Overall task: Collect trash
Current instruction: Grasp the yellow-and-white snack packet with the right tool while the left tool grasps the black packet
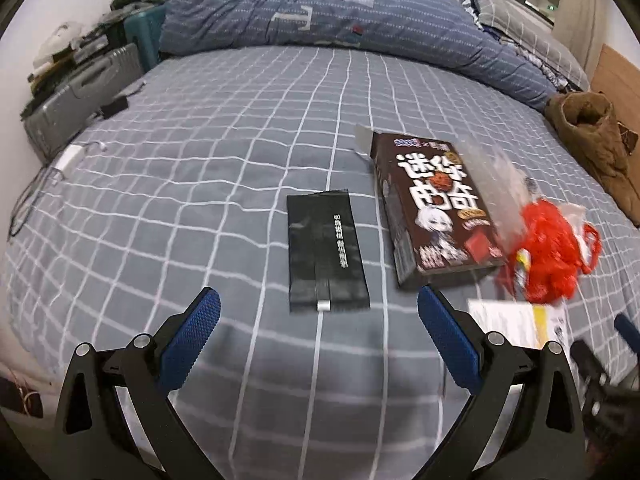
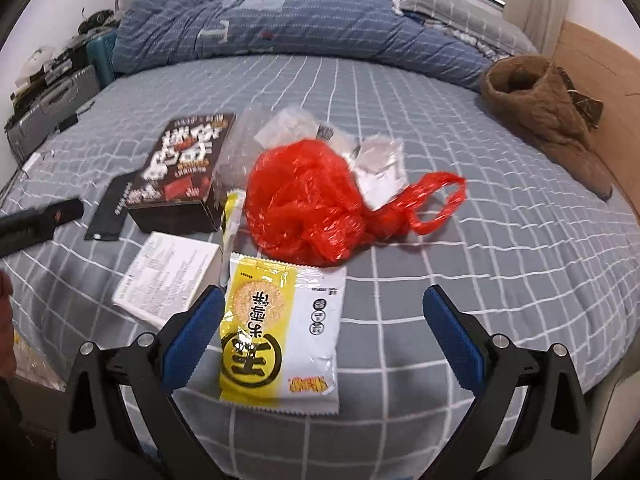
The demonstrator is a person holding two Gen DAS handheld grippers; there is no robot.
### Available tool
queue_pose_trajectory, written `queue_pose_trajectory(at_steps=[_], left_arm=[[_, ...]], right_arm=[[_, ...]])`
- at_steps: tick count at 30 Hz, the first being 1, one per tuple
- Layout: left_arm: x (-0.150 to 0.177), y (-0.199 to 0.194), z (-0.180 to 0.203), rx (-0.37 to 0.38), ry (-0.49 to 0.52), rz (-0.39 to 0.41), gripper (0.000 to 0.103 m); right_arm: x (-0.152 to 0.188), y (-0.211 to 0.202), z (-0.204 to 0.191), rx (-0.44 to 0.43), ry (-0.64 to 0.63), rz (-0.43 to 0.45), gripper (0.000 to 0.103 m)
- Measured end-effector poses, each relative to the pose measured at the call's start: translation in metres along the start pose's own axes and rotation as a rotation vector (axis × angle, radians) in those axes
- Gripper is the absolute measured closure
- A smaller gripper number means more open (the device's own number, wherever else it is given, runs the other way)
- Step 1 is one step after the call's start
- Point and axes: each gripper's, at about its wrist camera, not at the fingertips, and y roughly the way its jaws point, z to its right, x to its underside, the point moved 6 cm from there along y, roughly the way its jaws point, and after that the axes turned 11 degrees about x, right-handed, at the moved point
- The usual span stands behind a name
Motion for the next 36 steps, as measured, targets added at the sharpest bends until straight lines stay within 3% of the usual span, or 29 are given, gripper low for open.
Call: queue_pose_trajectory(at_steps=[8, 22, 28, 31, 33, 36], left_arm=[[-0.004, 0.049, -0.017, -0.023, -0.021, -0.055, 0.006], [-0.013, 0.079, -0.022, -0.029, -0.064, -0.081, 0.007], [-0.012, 0.083, -0.024, -0.047, -0.061, -0.075, 0.019], [-0.012, 0.084, -0.023, -0.06, -0.042, -0.068, 0.029], [-0.01, 0.082, -0.02, -0.057, -0.03, -0.063, 0.042], [-0.009, 0.079, -0.02, -0.055, -0.024, -0.055, 0.047]], right_arm=[[0.005, 0.027, -0.017, -0.02, -0.041, -0.04, 0.008], [0.02, 0.048, -0.033, -0.052, -0.056, -0.102, 0.015], [0.023, 0.049, -0.031, -0.058, -0.047, -0.11, 0.024], [0.023, 0.049, -0.028, -0.065, -0.041, -0.112, 0.028], [0.023, 0.049, -0.027, -0.067, -0.047, -0.116, 0.034], [0.023, 0.05, -0.028, -0.068, -0.057, -0.118, 0.042]])
